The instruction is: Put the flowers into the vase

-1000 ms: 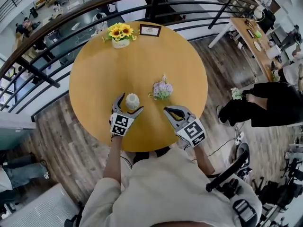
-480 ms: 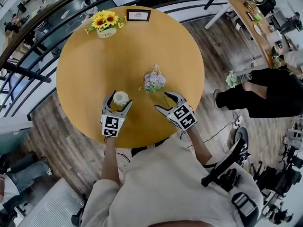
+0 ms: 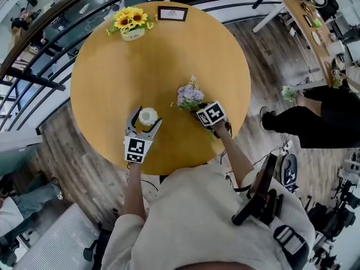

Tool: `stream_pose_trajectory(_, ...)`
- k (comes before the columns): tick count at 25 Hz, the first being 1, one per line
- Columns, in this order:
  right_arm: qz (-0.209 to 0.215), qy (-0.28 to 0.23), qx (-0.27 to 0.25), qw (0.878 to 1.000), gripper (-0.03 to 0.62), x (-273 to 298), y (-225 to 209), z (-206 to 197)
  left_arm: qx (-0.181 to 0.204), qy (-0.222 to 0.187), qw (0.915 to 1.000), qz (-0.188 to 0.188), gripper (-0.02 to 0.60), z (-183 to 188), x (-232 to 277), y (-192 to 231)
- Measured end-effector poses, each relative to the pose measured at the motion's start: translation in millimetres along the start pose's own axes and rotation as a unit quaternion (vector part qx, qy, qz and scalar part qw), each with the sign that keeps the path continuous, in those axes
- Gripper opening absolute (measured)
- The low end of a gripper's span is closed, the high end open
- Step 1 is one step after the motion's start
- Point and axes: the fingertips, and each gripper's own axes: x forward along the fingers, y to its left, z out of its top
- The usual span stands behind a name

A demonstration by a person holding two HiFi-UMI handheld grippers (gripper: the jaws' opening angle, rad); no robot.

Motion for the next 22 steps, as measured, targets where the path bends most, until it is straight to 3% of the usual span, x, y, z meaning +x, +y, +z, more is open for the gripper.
stream_pose_trajectory(1, -0.001, 0.005, -0.005, 1.0, 0.117, 2, -1, 2, -0.001, 0.0, 1.0, 0.001, 0.368, 0, 0, 0)
stream_pose_trajectory(3, 0.0, 0.004, -0.018, 1.0, 0.031, 3, 0, 3, -0.003, 0.0, 1.0, 0.002, 0.368, -1, 1, -1)
stream_pose_trajectory(8, 0.008, -0.034, -0.05, 0.998, 0.019, -5, 12, 12, -0.004, -0.001, 1.0, 0.002, 0.368, -3, 1, 1)
stream_pose_trajectory(11, 0.024, -0.156, -0.065, 0.985, 0.018, -43, 30, 60, -0.007, -0.004, 1.0, 0.002, 0.37, -3, 4, 2)
stream_pose_trajectory(13, 0.053, -0.278, -0.091, 0.955, 0.018, -93, 60, 114, -0.01, -0.007, 0.9999, 0.002, 0.37, -4, 6, 2)
stream_pose_trajectory(14, 0.076, -0.342, -0.105, 0.931, 0.018, -125, 80, 143, -0.011, -0.008, 0.9999, 0.003, 0.37, -4, 7, 3)
stream_pose_trajectory(17, 0.173, -0.507, -0.129, 0.834, 0.018, -230, 151, 217, -0.014, -0.007, 0.9999, 0.005, 0.37, -5, 9, 5)
stream_pose_trajectory(19, 0.228, -0.567, -0.145, 0.778, 0.018, -282, 193, 245, -0.015, -0.006, 0.9999, 0.006, 0.37, -5, 11, 6)
stream_pose_trajectory(20, 0.246, -0.582, -0.155, 0.76, 0.018, -298, 209, 253, -0.015, -0.004, 0.9999, 0.005, 0.37, -5, 12, 5)
stream_pose_trajectory(22, 0.267, -0.592, -0.177, 0.739, 0.02, -312, 235, 261, -0.015, -0.002, 0.9999, 0.004, 0.37, -5, 14, 3)
